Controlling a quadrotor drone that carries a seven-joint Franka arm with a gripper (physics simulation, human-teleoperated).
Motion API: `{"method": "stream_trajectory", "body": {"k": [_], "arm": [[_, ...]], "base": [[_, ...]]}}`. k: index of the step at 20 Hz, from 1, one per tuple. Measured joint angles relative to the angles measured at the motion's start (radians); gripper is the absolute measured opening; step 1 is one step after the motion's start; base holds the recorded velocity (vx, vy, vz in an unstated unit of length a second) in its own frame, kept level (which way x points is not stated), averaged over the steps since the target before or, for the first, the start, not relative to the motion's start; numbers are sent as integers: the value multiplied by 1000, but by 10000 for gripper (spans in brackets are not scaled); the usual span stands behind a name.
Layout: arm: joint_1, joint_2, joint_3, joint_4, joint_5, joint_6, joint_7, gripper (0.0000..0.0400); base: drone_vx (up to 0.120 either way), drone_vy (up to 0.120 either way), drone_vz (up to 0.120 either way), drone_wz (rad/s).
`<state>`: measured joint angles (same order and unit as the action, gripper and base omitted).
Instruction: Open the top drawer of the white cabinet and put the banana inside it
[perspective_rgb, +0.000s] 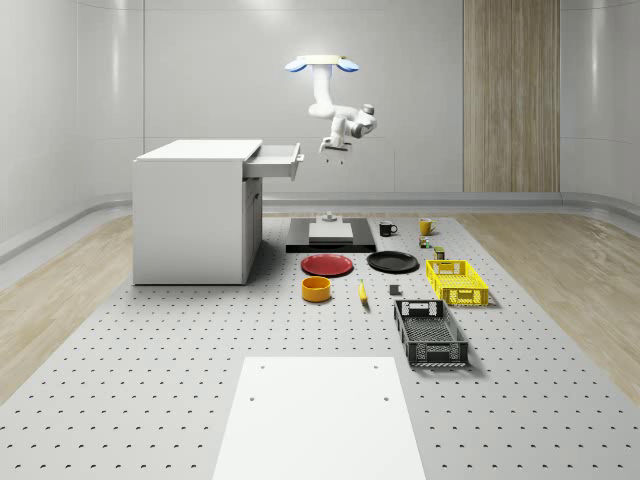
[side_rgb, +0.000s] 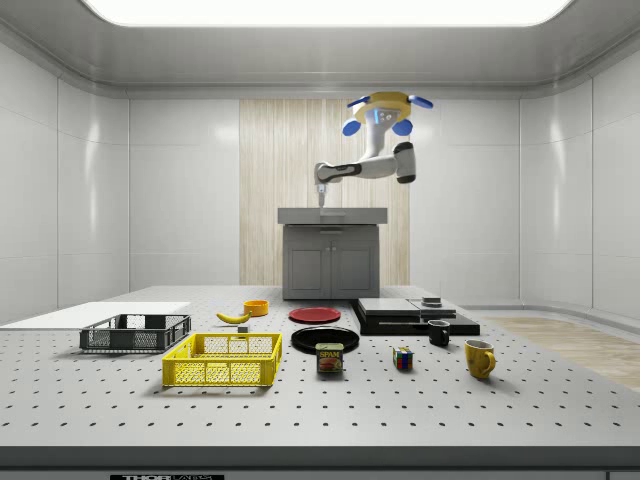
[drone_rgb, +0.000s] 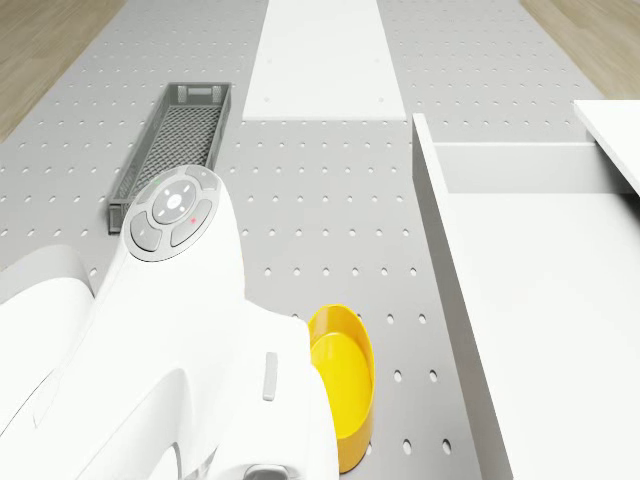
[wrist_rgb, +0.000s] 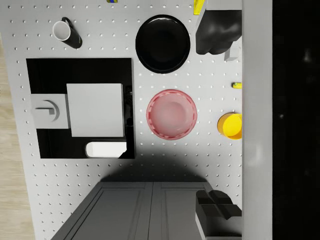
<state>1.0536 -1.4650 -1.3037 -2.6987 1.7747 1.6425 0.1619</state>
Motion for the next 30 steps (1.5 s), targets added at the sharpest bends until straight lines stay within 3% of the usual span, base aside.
{"method": "stream_trajectory", "body": {"k": [8,21,26,30], "arm": [[37,-37,-12,-14,36,-15,-52,400],[53,-67,-15,-16,38,-2,-70,400],[56,-75,-15,-16,35,5,-73,400],[58,-81,-16,-16,33,10,-74,400]], "base": [[120,120,-105,0],[120,120,-120,0],[120,8,-112,0],[120,0,0,0]]}}
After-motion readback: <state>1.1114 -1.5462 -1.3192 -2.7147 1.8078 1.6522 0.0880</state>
